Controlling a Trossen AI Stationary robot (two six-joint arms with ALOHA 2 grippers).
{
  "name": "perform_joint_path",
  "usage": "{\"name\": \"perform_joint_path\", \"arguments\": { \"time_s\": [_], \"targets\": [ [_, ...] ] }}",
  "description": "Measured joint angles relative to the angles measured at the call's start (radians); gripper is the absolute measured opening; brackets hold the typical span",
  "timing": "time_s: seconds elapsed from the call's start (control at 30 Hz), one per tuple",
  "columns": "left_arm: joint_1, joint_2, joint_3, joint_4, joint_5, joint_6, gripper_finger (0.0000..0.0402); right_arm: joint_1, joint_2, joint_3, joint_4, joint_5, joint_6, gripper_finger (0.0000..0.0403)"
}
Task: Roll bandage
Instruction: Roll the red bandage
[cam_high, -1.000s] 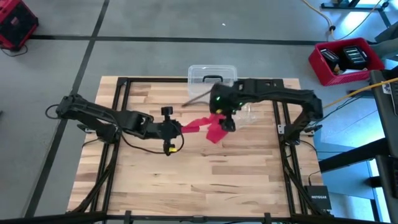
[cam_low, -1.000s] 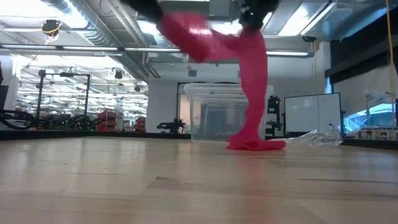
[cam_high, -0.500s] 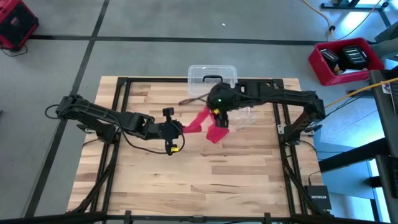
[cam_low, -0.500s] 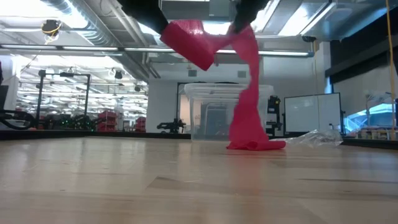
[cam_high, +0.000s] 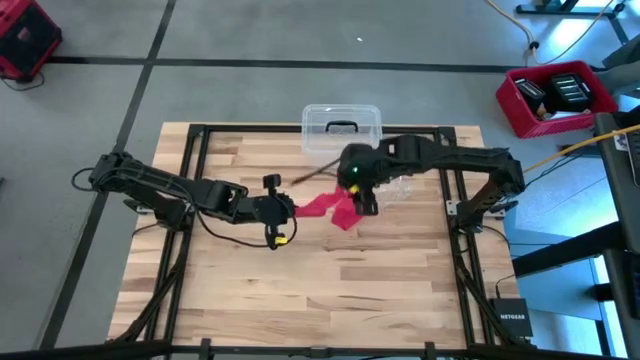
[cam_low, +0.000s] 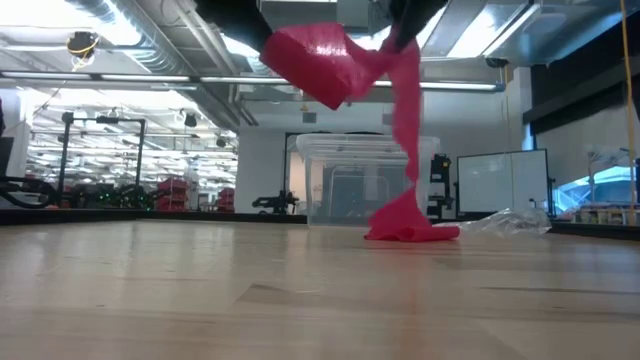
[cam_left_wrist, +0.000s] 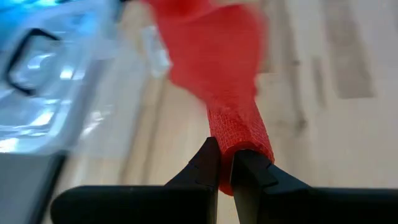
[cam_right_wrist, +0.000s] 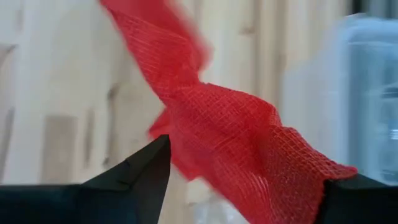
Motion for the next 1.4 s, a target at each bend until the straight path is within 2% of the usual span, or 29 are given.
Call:
{"name": "perform_joint_path", "arguments": {
  "time_s": [0.1, 0.23, 0.43, 0.6, 0.9, 1.0, 1.13, 1.23, 1.4],
  "targets": [
    [-0.001, 0.014, 0.000, 0.028, 0.074, -0.001, 0.0017, -0.005, 0.001, 0.006, 0.041, 0.068, -0.002, 0.0252],
    [-0.010, 0.027, 0.000, 0.093, 0.170, 0.027, 0.0017, 0.002, 0.001, 0.001, 0.090, 0.083, -0.020, 0.0252],
    [-0.032, 0.083, 0.000, 0.134, 0.191, 0.046, 0.0017, -0.002, 0.001, -0.070, 0.125, 0.056, -0.021, 0.0252],
    [-0.044, 0.177, -0.027, 0.220, 0.191, 0.034, 0.0017, -0.001, 0.001, -0.239, 0.291, 0.002, -0.020, 0.0252],
    [-0.108, 0.277, -0.142, 0.457, 0.190, 0.131, 0.0017, -0.020, 0.003, -0.624, 0.694, -0.028, -0.015, 0.0252],
    [-0.108, 0.306, -0.153, 0.467, 0.190, 0.127, 0.0017, -0.022, 0.003, -0.684, 0.777, -0.038, -0.014, 0.0252],
    [-0.105, 0.342, -0.156, 0.467, 0.191, 0.105, 0.0018, -0.020, 0.003, -0.695, 0.789, -0.063, -0.013, 0.0252],
    [-0.105, 0.360, -0.156, 0.472, 0.191, 0.067, 0.0032, -0.021, 0.003, -0.695, 0.795, -0.072, -0.014, 0.0252],
    [-0.112, 0.369, -0.156, 0.456, 0.194, 0.042, 0.0093, -0.021, 0.003, -0.695, 0.808, -0.072, -0.014, 0.0252]
  ]
}}
